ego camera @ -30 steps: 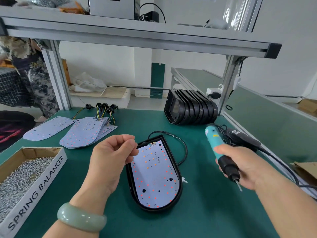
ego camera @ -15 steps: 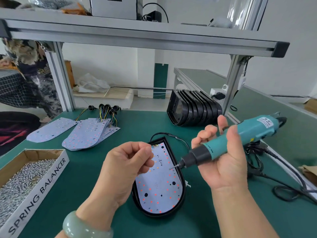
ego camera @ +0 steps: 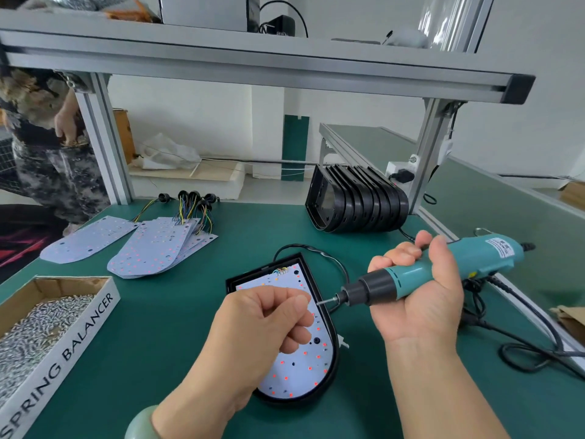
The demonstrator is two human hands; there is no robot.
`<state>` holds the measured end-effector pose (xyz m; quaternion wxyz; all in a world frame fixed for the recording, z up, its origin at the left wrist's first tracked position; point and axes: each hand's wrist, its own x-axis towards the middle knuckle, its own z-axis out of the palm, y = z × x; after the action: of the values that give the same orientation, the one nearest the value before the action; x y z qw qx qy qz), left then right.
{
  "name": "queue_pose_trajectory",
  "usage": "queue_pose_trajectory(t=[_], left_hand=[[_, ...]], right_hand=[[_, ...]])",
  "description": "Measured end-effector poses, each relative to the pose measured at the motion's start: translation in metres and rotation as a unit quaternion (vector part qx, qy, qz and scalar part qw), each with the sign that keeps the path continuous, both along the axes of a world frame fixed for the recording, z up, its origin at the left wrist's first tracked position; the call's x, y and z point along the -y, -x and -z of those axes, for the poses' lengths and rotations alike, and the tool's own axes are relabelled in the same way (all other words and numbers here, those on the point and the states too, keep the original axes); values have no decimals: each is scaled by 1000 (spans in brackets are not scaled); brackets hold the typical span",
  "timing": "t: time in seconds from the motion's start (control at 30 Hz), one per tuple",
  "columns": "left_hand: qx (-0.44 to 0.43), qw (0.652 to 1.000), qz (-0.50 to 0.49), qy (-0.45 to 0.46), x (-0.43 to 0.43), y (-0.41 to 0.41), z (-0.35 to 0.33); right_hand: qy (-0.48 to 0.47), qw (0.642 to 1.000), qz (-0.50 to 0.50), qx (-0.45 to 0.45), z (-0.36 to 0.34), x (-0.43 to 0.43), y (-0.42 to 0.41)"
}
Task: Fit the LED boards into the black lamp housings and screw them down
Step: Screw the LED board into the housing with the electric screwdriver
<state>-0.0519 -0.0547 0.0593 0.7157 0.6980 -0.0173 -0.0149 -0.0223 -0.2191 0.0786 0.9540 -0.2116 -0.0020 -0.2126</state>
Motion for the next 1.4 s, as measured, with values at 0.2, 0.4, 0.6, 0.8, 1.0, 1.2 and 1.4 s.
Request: queue_pose_trajectory(t=[0.2, 0.4, 0.6, 0.8, 1.0, 1.2, 1.4], left_hand=[[-4, 1000, 0, 21, 5, 2, -2], [-8, 999, -1, 43, 8, 4, -3], [-11, 999, -19, 50, 12, 3, 0], [-13, 999, -8, 35, 9, -2, 4], [-4, 999, 43, 28, -2, -8, -3], [7, 921, -193, -337, -48, -28, 0], [-58, 910, -18, -409, -36, -21, 11]], right_hand=[[-5, 1000, 18, -20, 1, -7, 0], [-11, 999, 31, -18, 0, -9, 0], [-4, 999, 40, -9, 1, -12, 2], [31, 997, 63, 15, 1, -17, 5], [30, 997, 65, 22, 0, -17, 7], [47, 996, 72, 12, 5, -9, 9], [98, 993, 58, 31, 7, -17, 9]])
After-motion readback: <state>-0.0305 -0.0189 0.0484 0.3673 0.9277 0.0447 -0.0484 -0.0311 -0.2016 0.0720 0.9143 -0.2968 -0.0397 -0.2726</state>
